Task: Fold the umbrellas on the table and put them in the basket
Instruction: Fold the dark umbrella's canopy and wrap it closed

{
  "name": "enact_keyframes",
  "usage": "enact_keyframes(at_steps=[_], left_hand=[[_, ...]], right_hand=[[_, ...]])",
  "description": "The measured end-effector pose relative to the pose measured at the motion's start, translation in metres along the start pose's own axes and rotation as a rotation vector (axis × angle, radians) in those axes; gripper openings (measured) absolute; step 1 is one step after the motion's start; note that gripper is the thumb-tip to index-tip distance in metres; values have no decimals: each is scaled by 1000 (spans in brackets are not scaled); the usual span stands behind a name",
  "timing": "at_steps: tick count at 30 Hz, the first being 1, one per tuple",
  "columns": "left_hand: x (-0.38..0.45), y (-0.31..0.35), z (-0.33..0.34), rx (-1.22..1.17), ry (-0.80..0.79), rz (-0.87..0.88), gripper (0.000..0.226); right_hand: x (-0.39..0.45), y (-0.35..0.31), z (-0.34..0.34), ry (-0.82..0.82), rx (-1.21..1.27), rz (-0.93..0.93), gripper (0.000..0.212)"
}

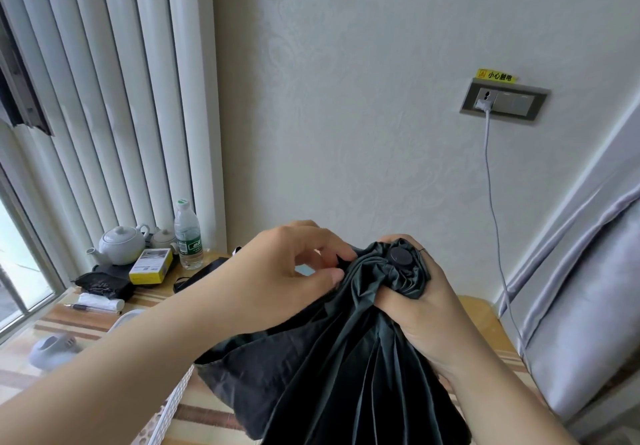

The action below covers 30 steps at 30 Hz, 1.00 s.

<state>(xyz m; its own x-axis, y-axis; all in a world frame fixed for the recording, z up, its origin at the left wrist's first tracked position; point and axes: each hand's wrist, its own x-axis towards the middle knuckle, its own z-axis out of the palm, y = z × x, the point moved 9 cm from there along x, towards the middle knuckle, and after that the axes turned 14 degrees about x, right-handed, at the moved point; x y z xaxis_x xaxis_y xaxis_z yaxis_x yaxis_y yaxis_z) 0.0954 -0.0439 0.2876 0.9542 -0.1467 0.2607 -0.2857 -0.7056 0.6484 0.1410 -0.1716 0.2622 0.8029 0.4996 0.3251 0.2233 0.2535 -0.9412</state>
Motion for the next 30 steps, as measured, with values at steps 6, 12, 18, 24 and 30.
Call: enact_keyframes(at_steps=[6, 12, 18, 24, 30], left_hand=[[-3, -9, 4, -152, -68, 7, 28], [-1, -4, 7, -7, -98, 46, 5], [8, -14, -6, -32, 22, -88, 7], [10, 1, -10, 141, 132, -39, 24], [5, 20, -3, 257, 191, 74, 18]], right_hand=[[1, 2, -4, -6, 25, -8, 22], [1, 2, -3, -15, 7, -11, 25], [2, 1, 0, -39, -1, 10, 18], [1, -1, 11, -94, -46, 13, 20], [1, 3, 8, -49, -55, 4, 29]])
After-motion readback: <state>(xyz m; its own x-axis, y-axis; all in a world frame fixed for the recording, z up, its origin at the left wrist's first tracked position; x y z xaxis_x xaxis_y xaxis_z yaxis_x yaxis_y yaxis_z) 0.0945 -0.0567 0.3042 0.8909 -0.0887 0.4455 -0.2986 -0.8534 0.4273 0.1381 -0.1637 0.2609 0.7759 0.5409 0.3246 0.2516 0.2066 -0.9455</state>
